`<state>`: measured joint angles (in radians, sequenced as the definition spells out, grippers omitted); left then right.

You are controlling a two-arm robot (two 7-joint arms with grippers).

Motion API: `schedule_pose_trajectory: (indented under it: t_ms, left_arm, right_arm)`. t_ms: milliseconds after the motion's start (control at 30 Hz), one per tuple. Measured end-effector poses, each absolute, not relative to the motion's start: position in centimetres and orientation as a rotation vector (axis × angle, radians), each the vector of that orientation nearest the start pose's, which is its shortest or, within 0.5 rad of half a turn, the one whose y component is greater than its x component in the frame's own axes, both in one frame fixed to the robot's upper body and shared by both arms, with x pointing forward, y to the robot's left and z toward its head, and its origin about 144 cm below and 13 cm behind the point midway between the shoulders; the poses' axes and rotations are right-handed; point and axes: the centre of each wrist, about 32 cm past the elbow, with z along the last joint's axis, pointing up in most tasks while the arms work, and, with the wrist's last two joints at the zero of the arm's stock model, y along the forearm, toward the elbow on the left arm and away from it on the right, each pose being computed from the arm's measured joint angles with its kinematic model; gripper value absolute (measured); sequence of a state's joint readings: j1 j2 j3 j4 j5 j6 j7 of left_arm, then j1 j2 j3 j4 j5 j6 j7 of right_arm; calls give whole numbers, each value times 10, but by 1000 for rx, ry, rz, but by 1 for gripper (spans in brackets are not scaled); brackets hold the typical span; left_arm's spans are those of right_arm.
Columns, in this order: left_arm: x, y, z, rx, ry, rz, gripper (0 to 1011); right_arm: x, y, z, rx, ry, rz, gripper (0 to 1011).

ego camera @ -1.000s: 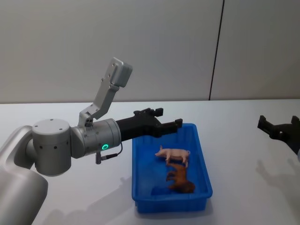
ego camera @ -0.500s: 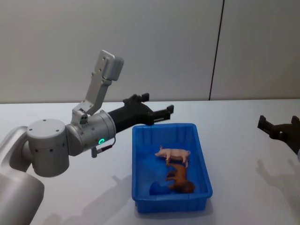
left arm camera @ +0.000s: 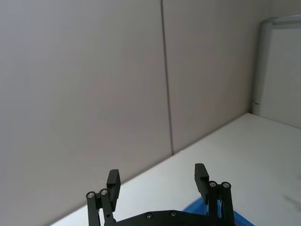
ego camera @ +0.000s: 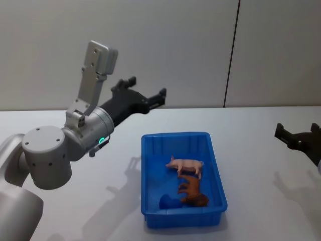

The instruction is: Pick up the two dolls from the table and place them into the box.

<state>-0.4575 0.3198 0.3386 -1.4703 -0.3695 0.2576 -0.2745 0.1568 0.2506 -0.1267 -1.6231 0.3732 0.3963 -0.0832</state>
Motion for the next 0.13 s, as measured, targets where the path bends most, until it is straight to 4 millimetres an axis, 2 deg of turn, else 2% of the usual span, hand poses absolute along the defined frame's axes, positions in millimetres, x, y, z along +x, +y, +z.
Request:
schedule_pose_trajectory:
  t_ms: [133]
  left_arm:
    - [559, 228, 1265, 47, -77, 1080, 1001]
  right_arm:
    - [492, -255, 1206, -107, 204, -1460, 1001]
